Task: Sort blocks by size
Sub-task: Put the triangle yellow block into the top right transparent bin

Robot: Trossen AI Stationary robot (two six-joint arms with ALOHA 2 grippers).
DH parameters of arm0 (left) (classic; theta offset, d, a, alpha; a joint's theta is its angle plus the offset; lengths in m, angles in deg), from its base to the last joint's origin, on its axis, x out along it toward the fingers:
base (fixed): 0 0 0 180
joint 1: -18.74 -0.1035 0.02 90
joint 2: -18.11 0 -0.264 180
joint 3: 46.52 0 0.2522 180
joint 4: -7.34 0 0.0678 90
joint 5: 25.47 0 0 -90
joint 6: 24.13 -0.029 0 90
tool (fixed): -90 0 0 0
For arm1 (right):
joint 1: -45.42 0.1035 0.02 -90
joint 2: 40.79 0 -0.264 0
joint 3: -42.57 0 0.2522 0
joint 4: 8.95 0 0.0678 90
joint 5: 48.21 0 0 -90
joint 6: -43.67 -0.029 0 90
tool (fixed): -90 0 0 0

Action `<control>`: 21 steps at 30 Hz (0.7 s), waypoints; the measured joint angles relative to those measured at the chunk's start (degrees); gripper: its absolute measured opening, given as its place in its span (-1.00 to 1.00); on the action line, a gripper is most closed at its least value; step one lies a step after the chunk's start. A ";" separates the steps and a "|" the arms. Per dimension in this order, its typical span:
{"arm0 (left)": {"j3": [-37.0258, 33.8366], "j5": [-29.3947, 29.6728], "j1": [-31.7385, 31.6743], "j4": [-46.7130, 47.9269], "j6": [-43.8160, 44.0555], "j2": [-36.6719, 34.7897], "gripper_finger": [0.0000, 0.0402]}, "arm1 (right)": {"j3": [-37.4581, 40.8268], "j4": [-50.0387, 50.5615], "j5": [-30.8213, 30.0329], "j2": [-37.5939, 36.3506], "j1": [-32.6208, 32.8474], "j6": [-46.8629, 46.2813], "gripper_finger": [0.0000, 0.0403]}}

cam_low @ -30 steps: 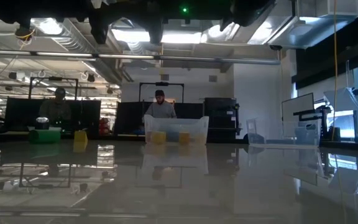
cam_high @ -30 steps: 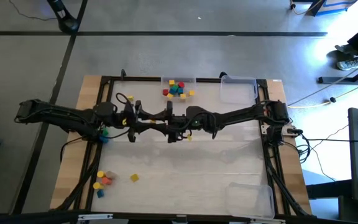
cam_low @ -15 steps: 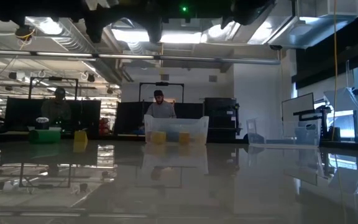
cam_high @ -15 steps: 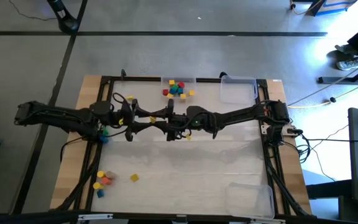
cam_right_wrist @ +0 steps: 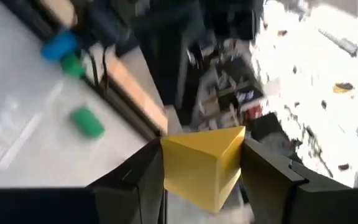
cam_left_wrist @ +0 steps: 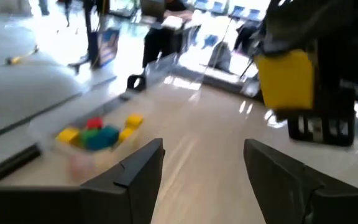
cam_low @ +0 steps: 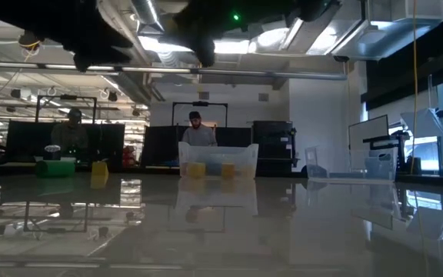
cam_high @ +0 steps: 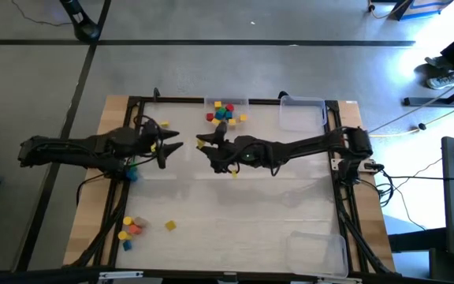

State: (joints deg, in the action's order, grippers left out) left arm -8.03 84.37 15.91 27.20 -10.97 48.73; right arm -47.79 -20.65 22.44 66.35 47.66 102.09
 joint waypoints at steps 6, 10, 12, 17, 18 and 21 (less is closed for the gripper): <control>0.00 0.50 0.02 2.00 1.03 1.72 0.06 | 0.00 13.50 -2.84 -3.85 -2.22 -5.97 -0.09; 0.00 0.50 0.04 2.03 1.01 2.85 0.06 | 0.00 24.53 -4.91 -6.98 -5.64 -11.69 -0.09; 0.00 0.52 0.04 1.97 1.01 3.25 0.05 | 0.00 29.56 -6.97 -8.46 -7.49 -14.36 -0.09; 0.00 0.52 0.04 1.89 1.36 4.10 0.05 | 0.00 40.72 -9.78 -11.24 -12.49 -21.05 -0.09; 0.00 0.51 0.04 1.93 1.46 4.12 0.06 | 0.00 42.36 -9.79 -11.52 -13.61 -22.34 -0.09; 0.00 0.52 0.04 1.95 1.49 4.10 0.05 | 0.00 47.17 -9.72 -11.85 -17.25 -25.24 -0.09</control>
State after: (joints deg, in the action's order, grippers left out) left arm -8.03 84.89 15.96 29.15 -9.48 52.83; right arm -47.79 26.52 12.72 54.50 30.41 76.85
